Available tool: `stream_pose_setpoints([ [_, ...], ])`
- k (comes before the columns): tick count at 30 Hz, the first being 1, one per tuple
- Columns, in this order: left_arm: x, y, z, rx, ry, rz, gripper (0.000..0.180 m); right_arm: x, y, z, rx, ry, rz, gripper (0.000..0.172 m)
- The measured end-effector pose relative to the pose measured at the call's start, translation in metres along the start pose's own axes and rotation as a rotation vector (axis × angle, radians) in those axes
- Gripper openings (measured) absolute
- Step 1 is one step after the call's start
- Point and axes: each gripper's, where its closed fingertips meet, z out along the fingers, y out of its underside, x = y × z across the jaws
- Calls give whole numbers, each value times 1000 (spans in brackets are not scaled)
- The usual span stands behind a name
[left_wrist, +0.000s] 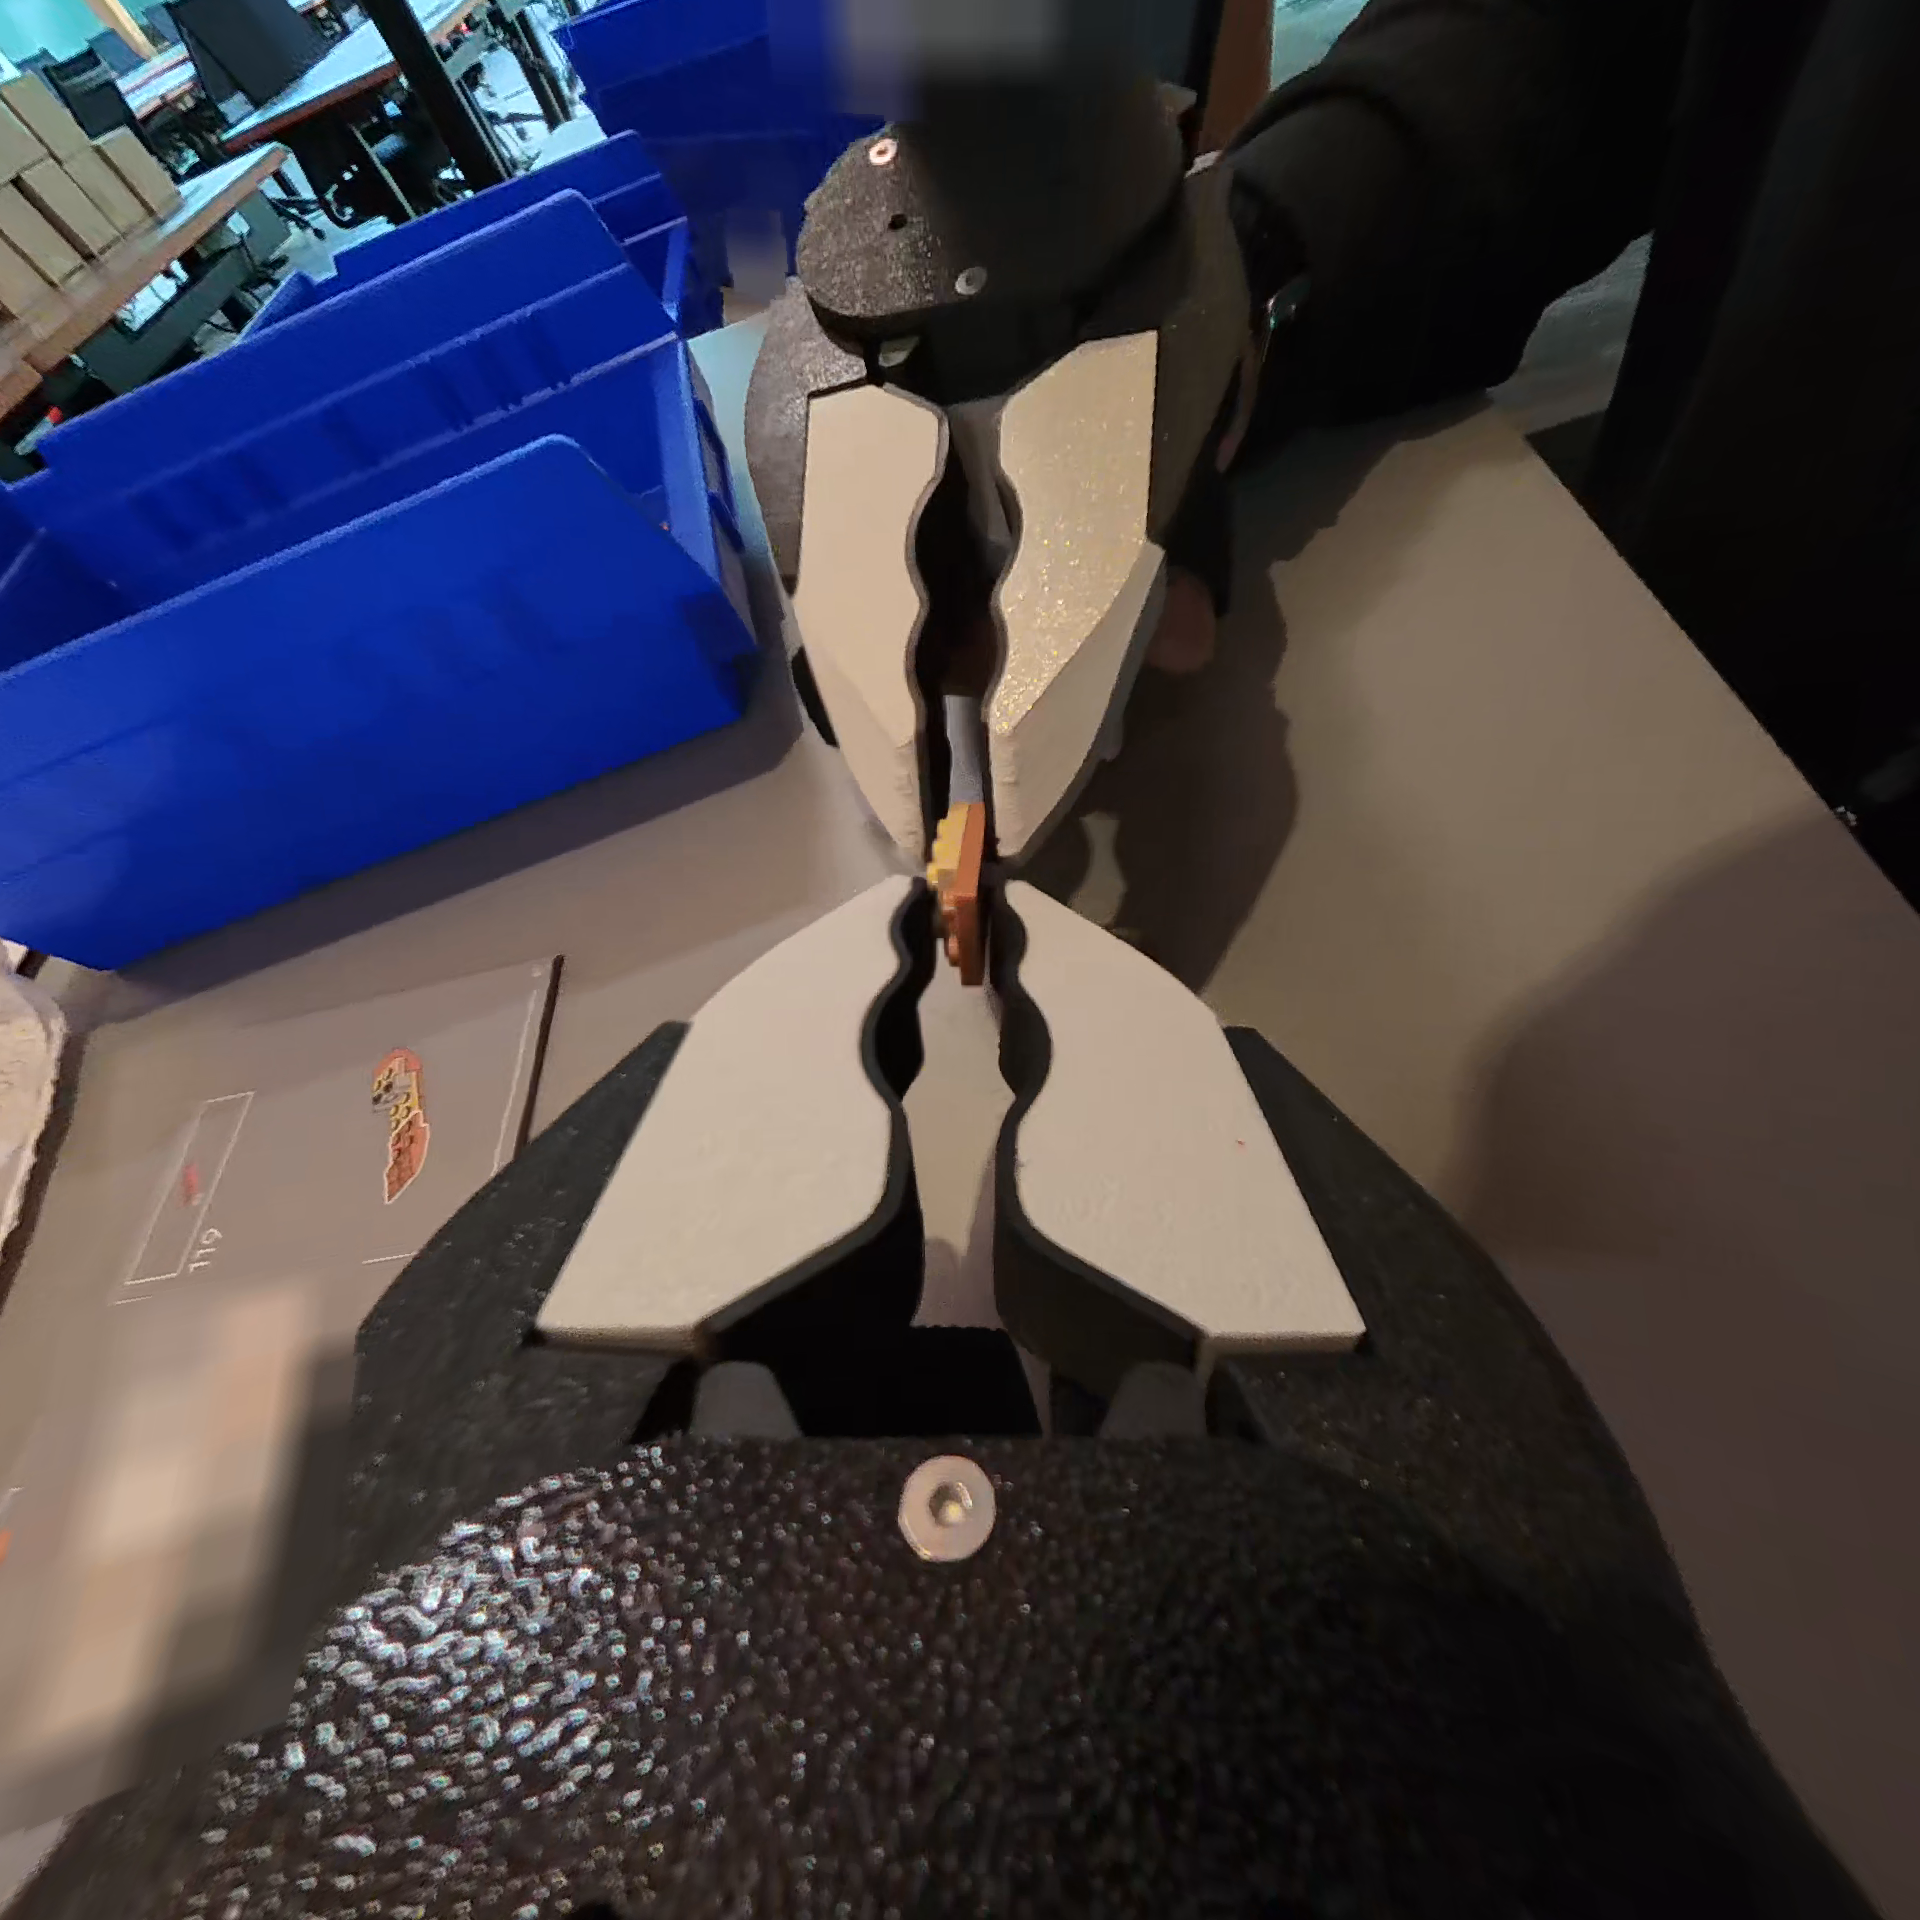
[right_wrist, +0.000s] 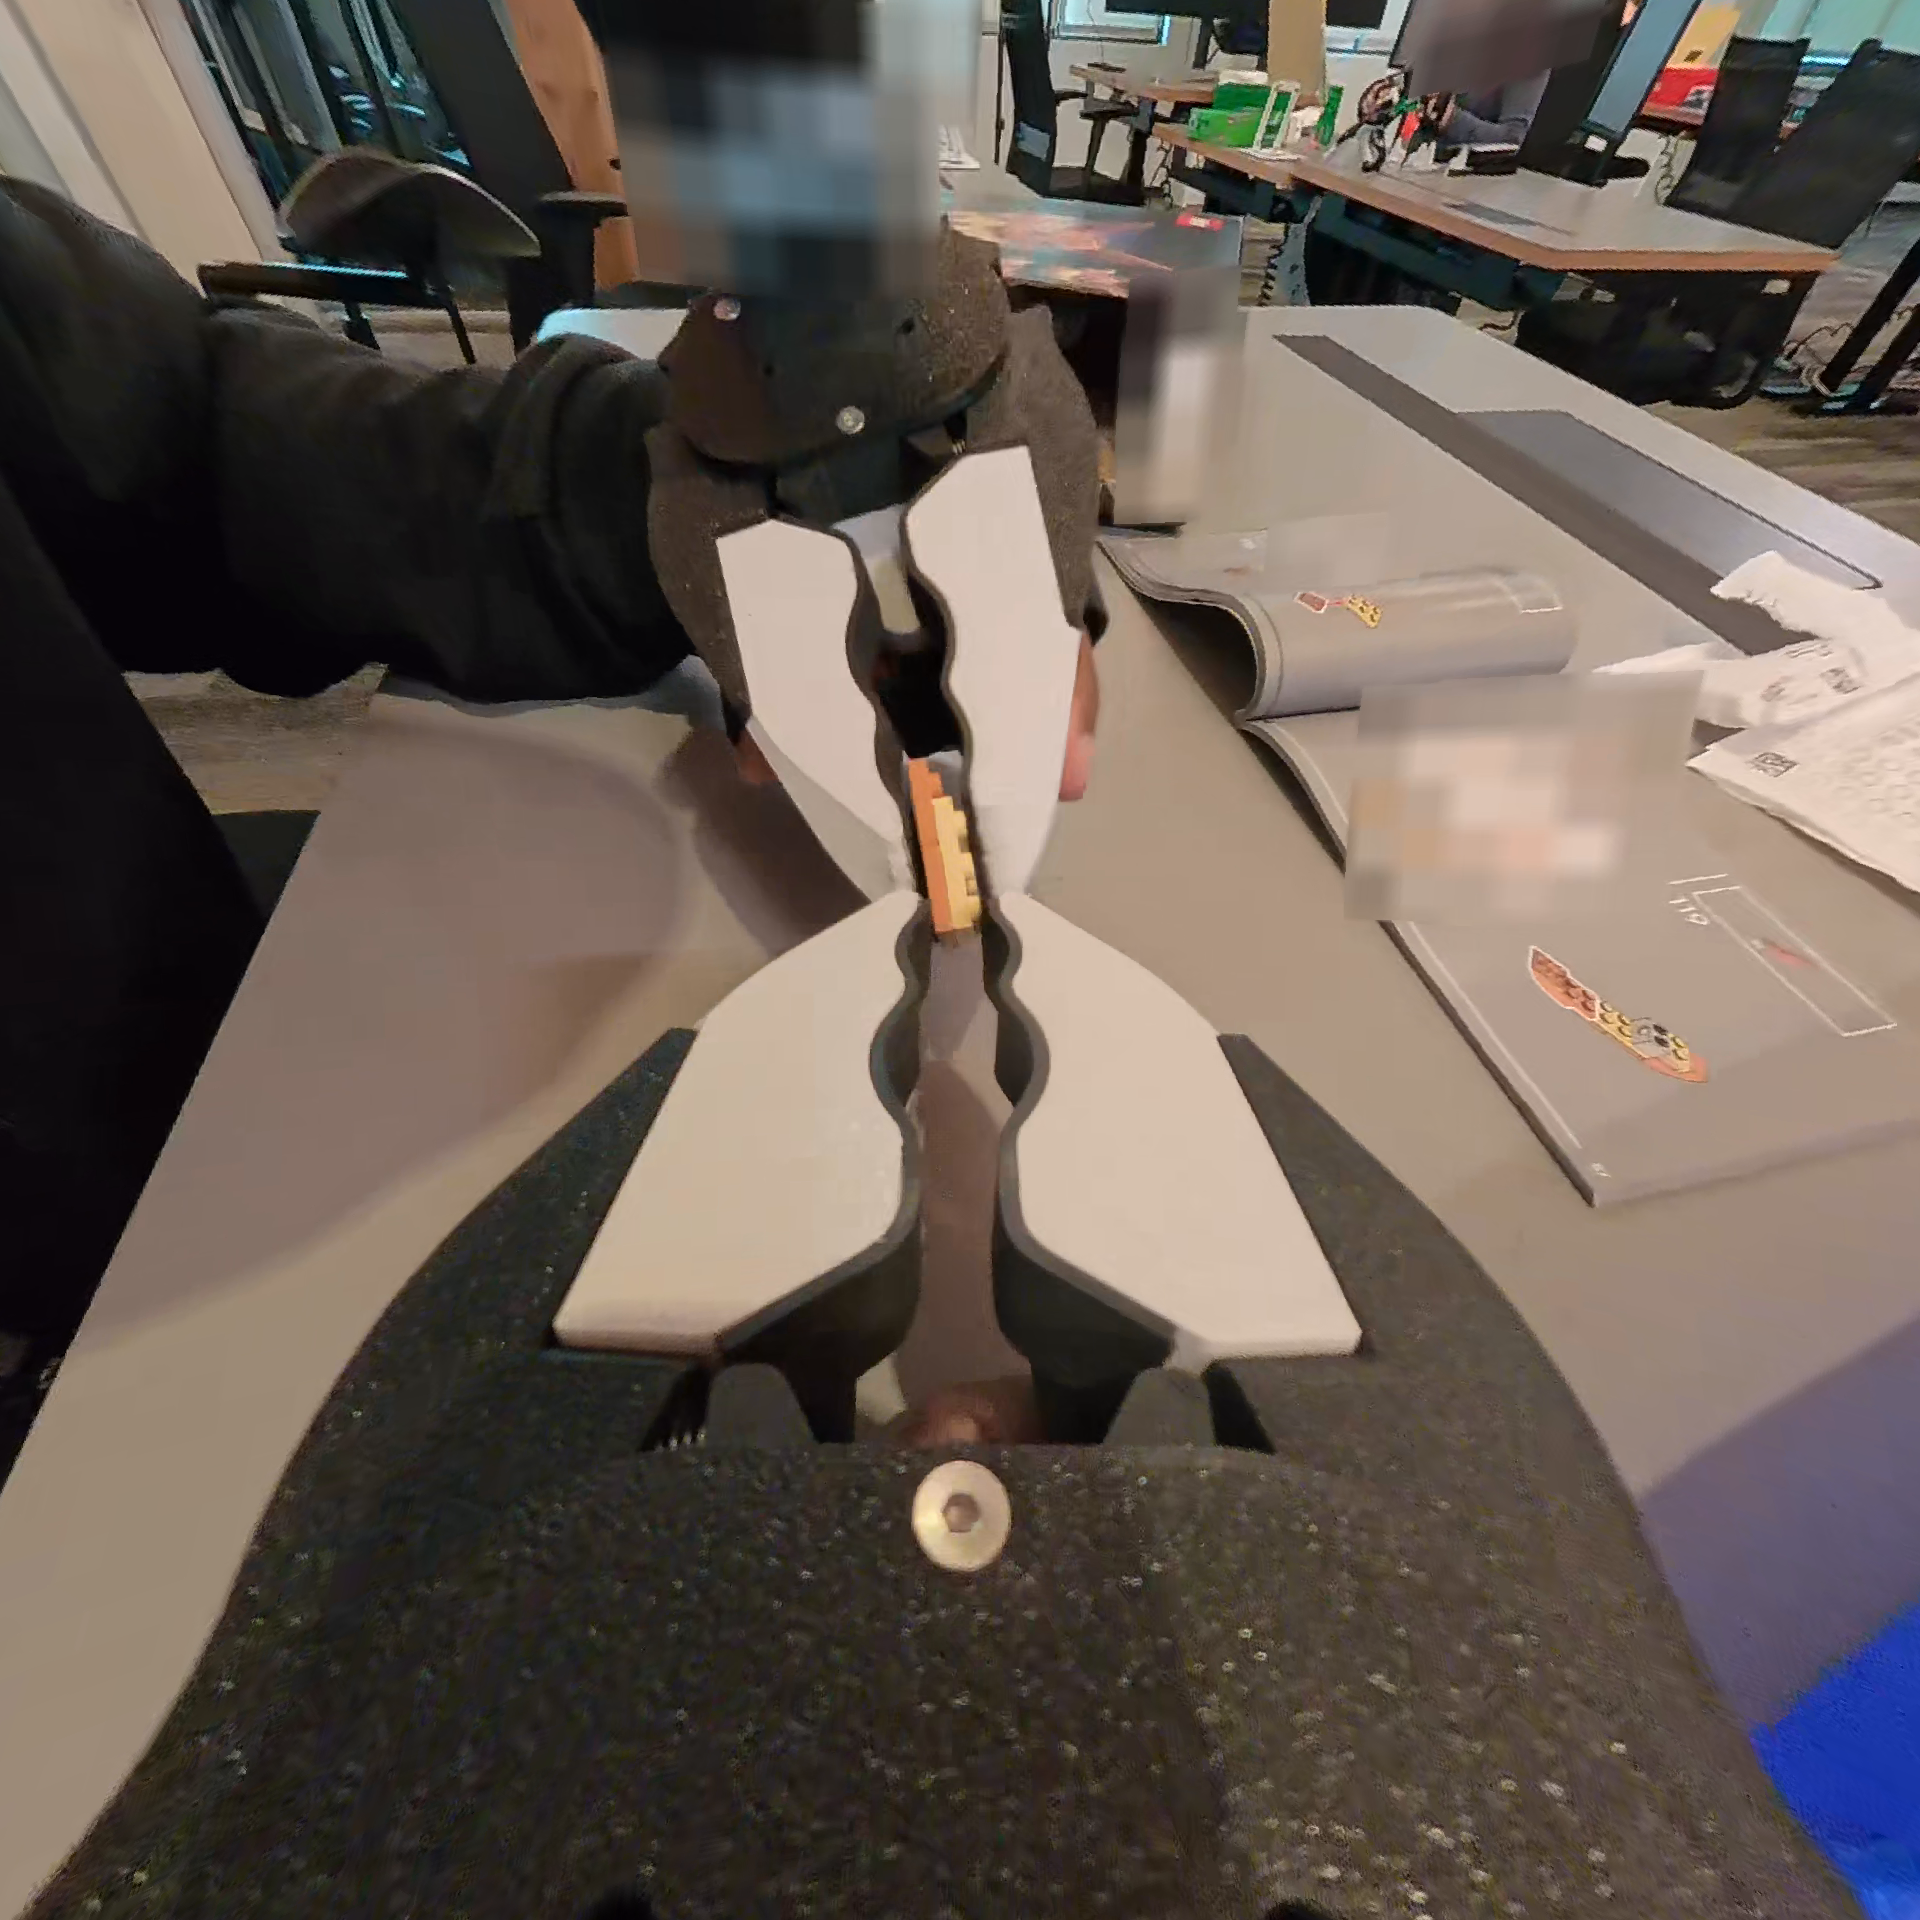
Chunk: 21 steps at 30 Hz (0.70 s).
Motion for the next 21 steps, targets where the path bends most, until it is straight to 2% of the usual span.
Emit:
stream_pose_setpoints([
  [3,2,4,1,-15,11,19,8,2,9,-1,-63,8,-33,16],
  [7,0,17,-2,-74,16,43,8,-1,39,-6,-276,-37,-62,32],
  [13,11,31,-3,-156,74,121,8,-19,65,-3,-445,-103,-100,36],
  [15,14,36,-2,-185,86,158,8,-16,70,0,-485,-75,-108,36],
  [17,18,38,-1,-198,105,179,8,-16,70,2,-489,-82,-104,19],
  [21,25,40,-2,-191,149,201,8,-16,70,2,-491,-128,-43,17],
])
